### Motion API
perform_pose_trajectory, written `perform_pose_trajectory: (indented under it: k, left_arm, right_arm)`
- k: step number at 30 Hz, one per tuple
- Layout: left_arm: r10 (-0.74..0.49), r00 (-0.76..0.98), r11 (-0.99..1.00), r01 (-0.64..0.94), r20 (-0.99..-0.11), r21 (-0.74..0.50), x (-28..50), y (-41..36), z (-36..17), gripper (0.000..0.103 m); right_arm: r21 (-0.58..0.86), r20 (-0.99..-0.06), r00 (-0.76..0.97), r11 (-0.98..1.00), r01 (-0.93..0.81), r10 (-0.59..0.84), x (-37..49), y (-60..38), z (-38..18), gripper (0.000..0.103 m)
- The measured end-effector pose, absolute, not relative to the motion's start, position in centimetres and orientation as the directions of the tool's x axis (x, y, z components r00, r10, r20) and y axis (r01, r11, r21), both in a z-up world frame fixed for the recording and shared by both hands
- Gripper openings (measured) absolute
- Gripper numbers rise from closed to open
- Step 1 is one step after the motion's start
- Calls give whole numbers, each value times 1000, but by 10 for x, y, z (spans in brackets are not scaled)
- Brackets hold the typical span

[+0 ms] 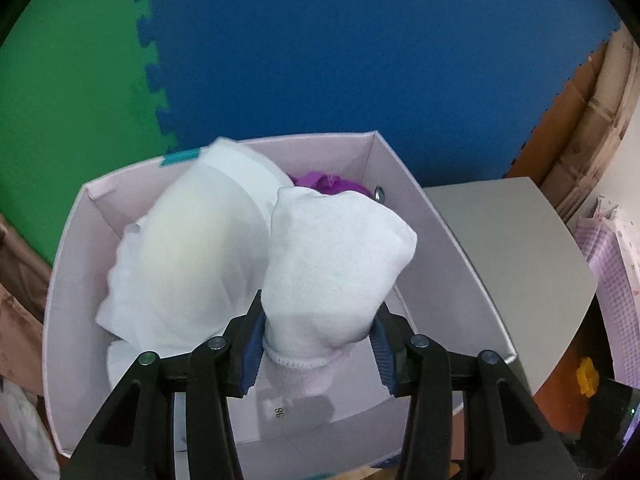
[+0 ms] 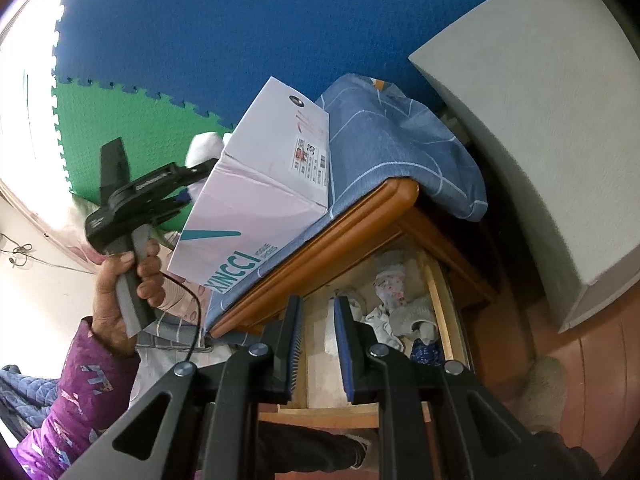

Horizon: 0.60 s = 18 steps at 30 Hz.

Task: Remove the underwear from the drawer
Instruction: 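Carry the white sock into the shoe box and release it, then withdraw the left tool from the shoe box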

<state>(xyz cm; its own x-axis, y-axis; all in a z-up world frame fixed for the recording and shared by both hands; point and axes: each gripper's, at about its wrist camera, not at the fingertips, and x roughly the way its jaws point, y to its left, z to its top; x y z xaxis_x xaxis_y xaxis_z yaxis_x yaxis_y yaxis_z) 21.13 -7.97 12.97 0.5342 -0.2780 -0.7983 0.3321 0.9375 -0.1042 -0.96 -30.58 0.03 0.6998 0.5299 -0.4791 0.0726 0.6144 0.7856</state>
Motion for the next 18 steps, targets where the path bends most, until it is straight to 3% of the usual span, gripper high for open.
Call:
perform_pose_trajectory:
  k: [14,16,18]
  left_arm:
    - [-216,516,945,323,-829,-45,213,-91,106,53]
    - [-205,526,949,314,-826,-35,213,-91,108,58]
    - [-185,550,953,303,-815,-12,210,-91,113,73]
  right_arm:
    - [775,-495,686,629,70,533,-7,-302,1,18]
    - [773,-497,685,630,72,532,-7,-303,1,18]
    - [771,-500,685,632,74,530,-7,-303,1,18]
